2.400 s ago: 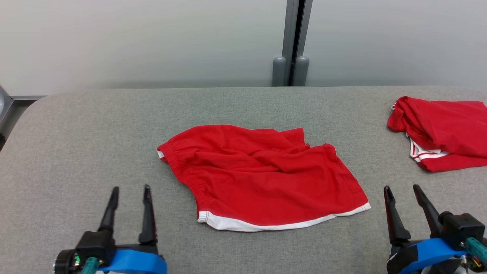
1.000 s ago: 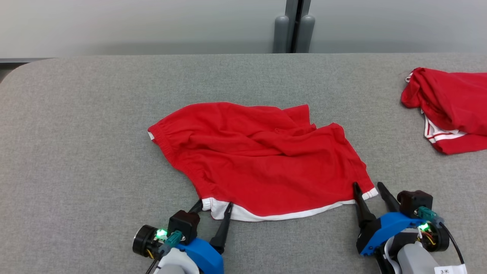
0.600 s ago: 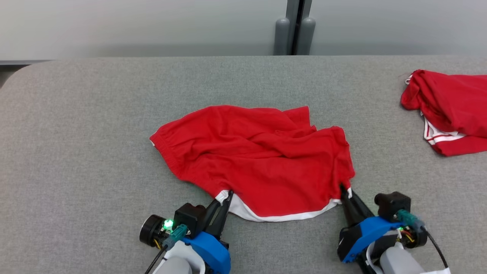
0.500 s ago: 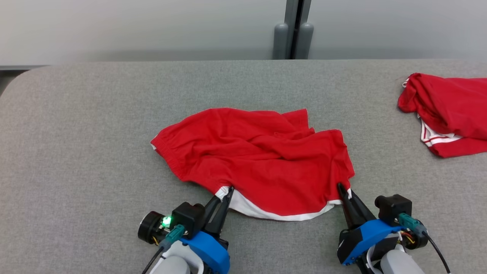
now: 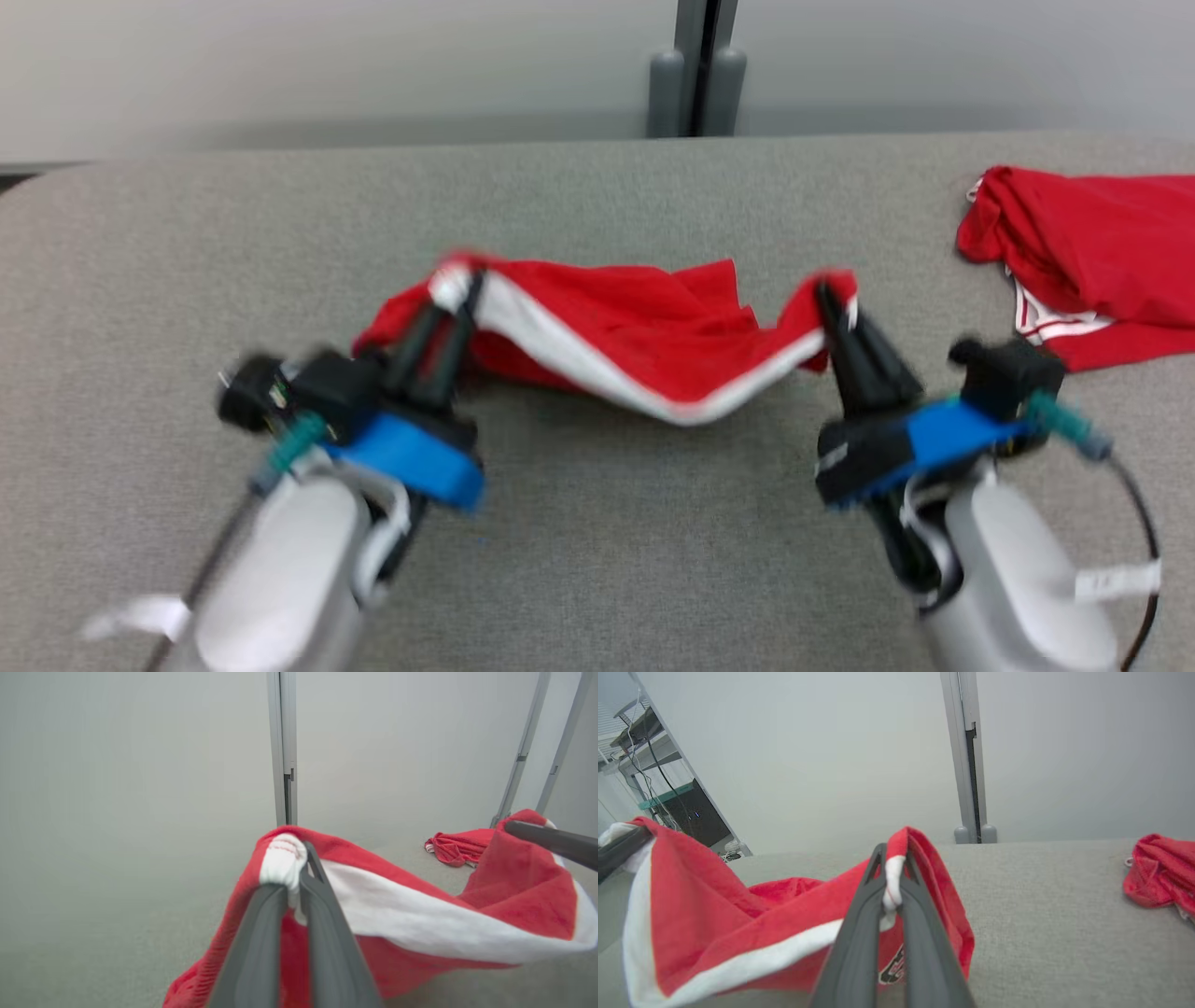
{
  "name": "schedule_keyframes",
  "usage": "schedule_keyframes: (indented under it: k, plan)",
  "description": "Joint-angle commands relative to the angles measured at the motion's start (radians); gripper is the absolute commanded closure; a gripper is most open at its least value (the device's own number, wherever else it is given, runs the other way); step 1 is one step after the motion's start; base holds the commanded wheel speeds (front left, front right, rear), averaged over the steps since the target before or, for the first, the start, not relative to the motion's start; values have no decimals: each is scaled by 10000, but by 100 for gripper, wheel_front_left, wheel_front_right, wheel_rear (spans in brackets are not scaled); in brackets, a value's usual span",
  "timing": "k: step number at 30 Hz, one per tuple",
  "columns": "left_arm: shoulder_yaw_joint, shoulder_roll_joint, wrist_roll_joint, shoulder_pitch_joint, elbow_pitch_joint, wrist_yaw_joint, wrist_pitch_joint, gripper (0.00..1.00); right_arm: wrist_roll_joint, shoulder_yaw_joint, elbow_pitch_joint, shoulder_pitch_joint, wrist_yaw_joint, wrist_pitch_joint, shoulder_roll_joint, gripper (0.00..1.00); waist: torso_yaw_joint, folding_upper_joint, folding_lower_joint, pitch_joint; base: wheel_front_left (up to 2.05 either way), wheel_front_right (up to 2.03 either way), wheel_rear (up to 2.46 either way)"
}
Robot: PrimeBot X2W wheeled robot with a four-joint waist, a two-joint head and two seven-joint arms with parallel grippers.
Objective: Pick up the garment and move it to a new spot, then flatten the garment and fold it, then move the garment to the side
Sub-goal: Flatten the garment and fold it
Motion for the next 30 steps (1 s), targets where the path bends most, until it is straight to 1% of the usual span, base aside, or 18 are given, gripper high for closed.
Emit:
schedule_keyframes:
  k: [1,5,7,9,11,13,16,20,25,30]
  plan:
    - [169,54,-53,-582,-162,43,72,100,127,-81,-98,-535,6,107,-48,100,34,0,0,225,0,0,0]
    - [580,329,-156,-2373,-320,28,413,100,214,-120,-76,-2494,8,462,-39,100,-13,0,0,984,0,0,0]
    - [709,471,-142,-3427,-256,19,631,100,337,-174,126,-3671,6,625,-41,100,-44,0,0,1435,0,0,0]
    - [819,490,-267,-4516,-73,7,793,100,421,-215,433,-4938,8,747,-32,100,-36,0,0,1849,0,0,0]
    - [841,609,-243,-5676,265,-1,836,100,535,-321,894,-6138,6,823,-39,100,-33,0,0,2206,0,0,0]
    - [855,598,-421,-6805,789,-10,868,100,636,-434,1360,-7338,8,834,-35,100,-36,0,0,2547,0,0,0]
    - [570,607,-515,-8395,1419,-17,767,100,720,-731,2152,-8936,8,861,-34,100,-28,0,0,2963,0,0,0]
    - [338,560,-851,-10149,2333,-18,439,100,584,-937,3103,-10679,6,667,-99,100,-57,0,0,3289,0,0,0]
    - [-146,437,-1225,-11363,3257,-20,92,100,633,-829,3970,-11854,6,353,-165,100,-113,0,0,3433,0,0,0]
    - [-597,347,-1559,-11320,3644,-20,-124,100,793,-451,4464,-11832,6,67,-244,100,-109,0,0,3528,0,0,0]
